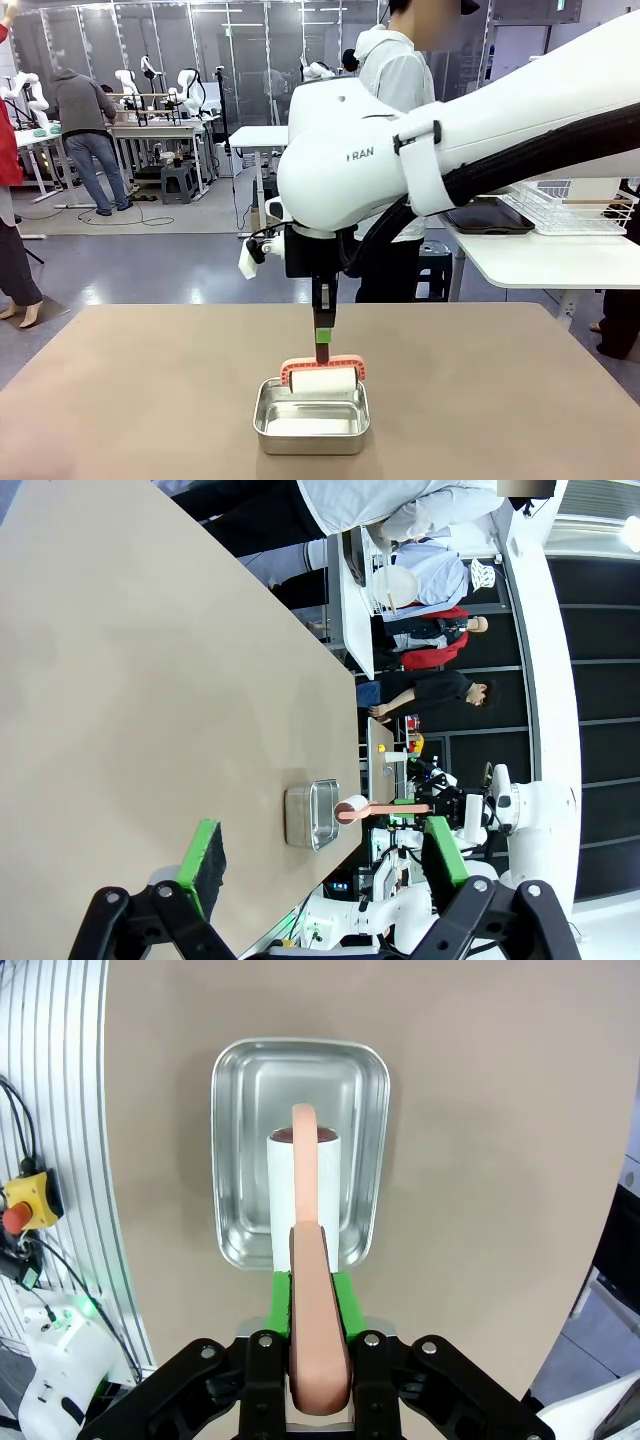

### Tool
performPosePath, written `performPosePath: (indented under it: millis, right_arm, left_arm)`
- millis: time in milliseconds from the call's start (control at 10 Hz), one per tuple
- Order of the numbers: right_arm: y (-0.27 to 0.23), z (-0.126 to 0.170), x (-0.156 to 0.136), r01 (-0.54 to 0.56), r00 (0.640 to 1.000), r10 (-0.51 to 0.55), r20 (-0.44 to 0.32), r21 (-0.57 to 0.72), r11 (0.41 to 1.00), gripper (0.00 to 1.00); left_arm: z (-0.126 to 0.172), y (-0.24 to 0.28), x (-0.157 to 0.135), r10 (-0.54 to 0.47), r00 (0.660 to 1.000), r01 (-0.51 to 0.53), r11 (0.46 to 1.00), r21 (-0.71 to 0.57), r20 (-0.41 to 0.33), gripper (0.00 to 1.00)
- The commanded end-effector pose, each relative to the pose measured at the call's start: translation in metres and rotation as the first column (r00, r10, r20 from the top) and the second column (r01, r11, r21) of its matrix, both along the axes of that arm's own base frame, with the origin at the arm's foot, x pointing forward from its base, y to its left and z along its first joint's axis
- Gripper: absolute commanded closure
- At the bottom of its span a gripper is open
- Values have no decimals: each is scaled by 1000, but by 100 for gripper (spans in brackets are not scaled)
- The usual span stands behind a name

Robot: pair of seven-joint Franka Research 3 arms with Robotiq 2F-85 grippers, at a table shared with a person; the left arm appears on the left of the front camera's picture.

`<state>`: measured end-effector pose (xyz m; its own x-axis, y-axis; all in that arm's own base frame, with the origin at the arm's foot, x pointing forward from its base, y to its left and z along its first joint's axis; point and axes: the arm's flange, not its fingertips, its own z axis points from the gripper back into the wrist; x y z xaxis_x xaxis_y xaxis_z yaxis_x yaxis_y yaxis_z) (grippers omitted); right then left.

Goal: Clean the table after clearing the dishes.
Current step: Place the Lint Roller back on top of the Airtight Container.

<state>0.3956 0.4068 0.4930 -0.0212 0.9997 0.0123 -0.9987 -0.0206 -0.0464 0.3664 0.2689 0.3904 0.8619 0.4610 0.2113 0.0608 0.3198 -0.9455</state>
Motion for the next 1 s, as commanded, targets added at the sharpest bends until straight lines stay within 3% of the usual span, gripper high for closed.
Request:
performPosePath:
  millis: [0,900]
  right_arm:
    - [12,-11,9,25,1000,-25,6,35,999,80]
    - [4,-88,52,58,998,-56,-37,68,996,80]
  left_arm:
    - [5,0,-3,4,1000,-5,1000,-7,-8,0]
    - [5,0,-3,4,1000,-5,1000,-7,-8,0]
